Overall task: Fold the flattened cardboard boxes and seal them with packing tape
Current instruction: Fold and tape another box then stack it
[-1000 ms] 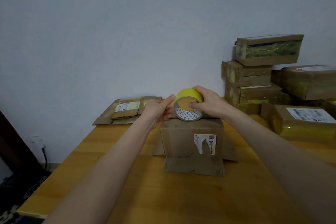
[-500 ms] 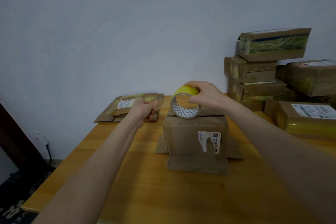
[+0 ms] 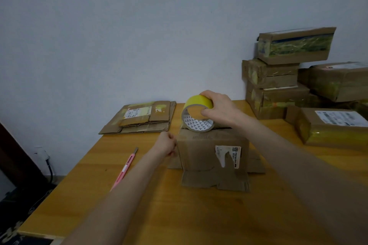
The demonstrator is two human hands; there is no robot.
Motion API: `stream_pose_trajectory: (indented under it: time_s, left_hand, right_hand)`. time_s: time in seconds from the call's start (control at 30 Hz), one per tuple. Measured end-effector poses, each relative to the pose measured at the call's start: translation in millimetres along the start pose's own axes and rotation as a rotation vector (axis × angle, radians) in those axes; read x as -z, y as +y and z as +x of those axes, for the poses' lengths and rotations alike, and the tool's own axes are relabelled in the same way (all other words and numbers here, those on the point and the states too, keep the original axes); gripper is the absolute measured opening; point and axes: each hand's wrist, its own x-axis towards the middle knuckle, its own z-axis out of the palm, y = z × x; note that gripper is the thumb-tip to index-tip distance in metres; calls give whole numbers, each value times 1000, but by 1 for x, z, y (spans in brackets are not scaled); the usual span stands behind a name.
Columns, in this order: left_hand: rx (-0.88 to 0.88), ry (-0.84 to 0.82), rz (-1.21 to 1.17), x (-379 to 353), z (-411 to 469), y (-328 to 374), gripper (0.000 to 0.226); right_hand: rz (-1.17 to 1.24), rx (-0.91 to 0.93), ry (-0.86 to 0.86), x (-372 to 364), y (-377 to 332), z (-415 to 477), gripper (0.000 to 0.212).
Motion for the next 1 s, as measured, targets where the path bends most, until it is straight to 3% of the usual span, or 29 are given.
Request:
stream_pose_trajectory:
  time_s: [0.03, 0.1, 0.17, 0.23, 0.3, 0.47, 0.6, 0.8, 0.93, 1.0]
  left_hand:
    - [-39, 36, 142, 1, 0, -1, 12]
    - [-181, 60, 79, 14, 2, 1, 45]
    - [-347, -132, -153, 30, 1, 11, 88]
    - [-436, -307, -11, 32, 0, 24, 115]
    - [-437, -360, 144, 24, 0, 32, 117]
    - [-453, -300, 165, 18, 4, 33, 96]
    - [-487, -294, 187, 18, 1, 29, 108]
    - [-483, -319, 263, 21, -2, 31, 108]
    - [-428, -240, 232, 57, -4, 19, 118]
    - [-403, -233, 211, 69, -6, 18, 103]
  right_hand:
    - [-2, 1, 6, 1, 1, 0, 46]
    - [7, 1, 3, 4, 2, 0, 49]
    - [13, 8, -3, 4, 4, -1, 52]
    - [14, 16, 2, 4, 2, 0, 53]
    - [13, 21, -7, 5, 0, 0, 54]
    - [225, -97, -47, 9, 9, -4, 62]
    - [348, -112, -9, 13, 14, -5, 44]
    - [201, -79, -15, 50, 18, -12, 48]
    - [245, -186, 216, 128, 40, -43, 42]
    - [232, -195, 246, 152, 51, -59, 34]
